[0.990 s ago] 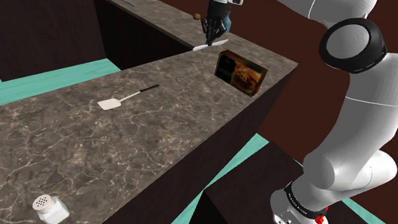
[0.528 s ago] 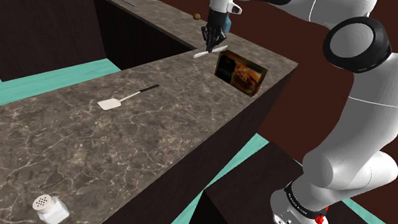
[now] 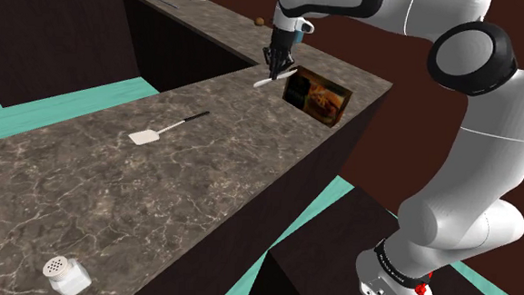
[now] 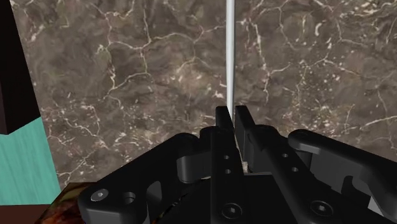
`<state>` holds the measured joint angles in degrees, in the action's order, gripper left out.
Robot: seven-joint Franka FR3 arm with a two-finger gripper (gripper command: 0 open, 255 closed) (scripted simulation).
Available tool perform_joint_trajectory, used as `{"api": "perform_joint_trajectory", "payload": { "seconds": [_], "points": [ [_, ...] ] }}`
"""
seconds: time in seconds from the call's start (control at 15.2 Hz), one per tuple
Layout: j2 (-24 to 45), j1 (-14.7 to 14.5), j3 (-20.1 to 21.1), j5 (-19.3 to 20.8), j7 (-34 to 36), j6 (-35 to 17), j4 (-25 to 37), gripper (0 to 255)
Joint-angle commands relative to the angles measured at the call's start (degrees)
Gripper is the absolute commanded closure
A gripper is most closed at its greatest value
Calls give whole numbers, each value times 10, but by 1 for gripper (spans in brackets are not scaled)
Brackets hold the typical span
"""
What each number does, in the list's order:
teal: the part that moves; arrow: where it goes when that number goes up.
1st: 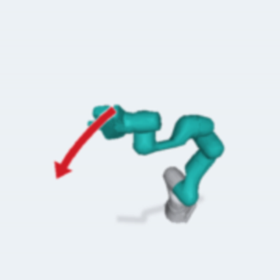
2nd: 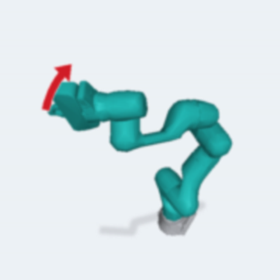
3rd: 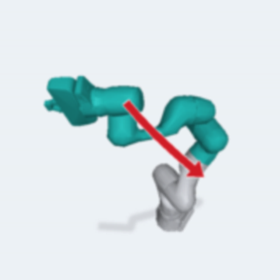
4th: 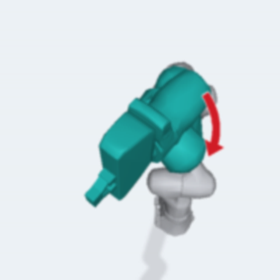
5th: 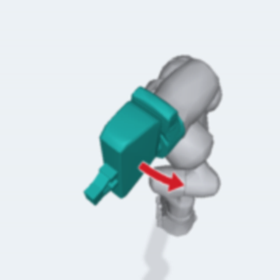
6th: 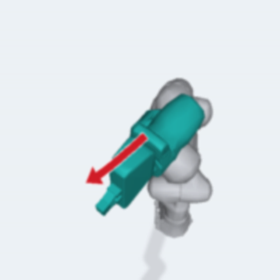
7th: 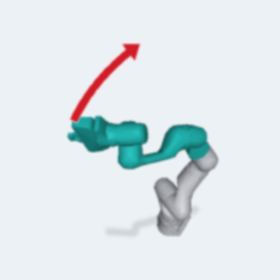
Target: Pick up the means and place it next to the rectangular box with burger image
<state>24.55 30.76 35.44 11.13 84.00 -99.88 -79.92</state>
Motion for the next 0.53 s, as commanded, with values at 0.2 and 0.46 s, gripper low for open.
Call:
{"api": "perform_joint_trajectory", "payload": {
  "seconds": [0.2, 0.46],
  "points": [
    [0, 5, -1, 1, 2, -40, -40, 255],
    [4, 7, -3, 5, 4, -69, -66, 255]
  ]
}}
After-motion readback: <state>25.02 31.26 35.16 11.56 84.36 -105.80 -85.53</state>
